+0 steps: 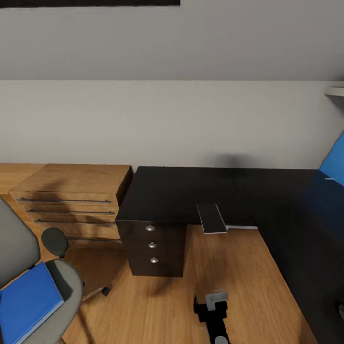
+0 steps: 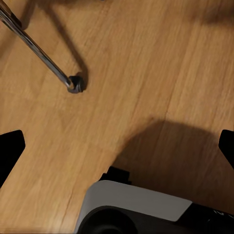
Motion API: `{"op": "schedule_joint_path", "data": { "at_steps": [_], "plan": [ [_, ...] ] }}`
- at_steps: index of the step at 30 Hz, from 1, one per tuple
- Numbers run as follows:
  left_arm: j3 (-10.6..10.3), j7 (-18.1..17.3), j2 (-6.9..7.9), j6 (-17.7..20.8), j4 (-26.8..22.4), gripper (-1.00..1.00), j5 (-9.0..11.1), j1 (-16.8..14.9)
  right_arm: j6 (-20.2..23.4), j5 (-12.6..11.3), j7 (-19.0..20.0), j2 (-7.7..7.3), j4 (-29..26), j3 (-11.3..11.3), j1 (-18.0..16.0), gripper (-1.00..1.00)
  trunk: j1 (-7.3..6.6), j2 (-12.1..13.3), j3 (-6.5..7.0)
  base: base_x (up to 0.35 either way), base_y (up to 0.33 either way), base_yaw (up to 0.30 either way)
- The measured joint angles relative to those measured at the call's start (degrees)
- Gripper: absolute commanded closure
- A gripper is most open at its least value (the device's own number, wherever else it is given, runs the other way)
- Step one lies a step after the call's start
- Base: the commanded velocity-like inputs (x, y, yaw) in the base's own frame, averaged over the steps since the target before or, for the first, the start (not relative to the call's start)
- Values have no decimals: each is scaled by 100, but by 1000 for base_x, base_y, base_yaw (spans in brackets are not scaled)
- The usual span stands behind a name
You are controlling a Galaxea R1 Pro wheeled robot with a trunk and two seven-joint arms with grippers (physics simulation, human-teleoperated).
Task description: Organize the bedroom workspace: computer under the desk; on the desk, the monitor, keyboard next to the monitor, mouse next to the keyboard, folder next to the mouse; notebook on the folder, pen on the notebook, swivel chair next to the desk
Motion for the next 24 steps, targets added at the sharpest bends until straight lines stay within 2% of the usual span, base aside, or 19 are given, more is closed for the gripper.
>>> {"op": "schedule_joint_path", "data": {
  "at_steps": [3,7,11,24],
  "plan": [
    [0,0,2,7,5,-100,1,0,-92,-5,277,20,380,-4,-1,-100,-66,120,51,0,0,17],
    [0,-11,1,0,81,-100,6,0,-379,-52,1062,9,1012,-30,0,-100,-154,281,121,0,0,6],
    [0,-18,1,-32,106,-100,3,0,-614,-113,1385,1,1259,-38,53,-100,-155,282,122,0,0,1],
    [-28,5,-49,-48,229,-100,-12,0,-722,-157,1508,33,1314,-32,163,-100,-155,282,122,0,0,0]
  ]
}}
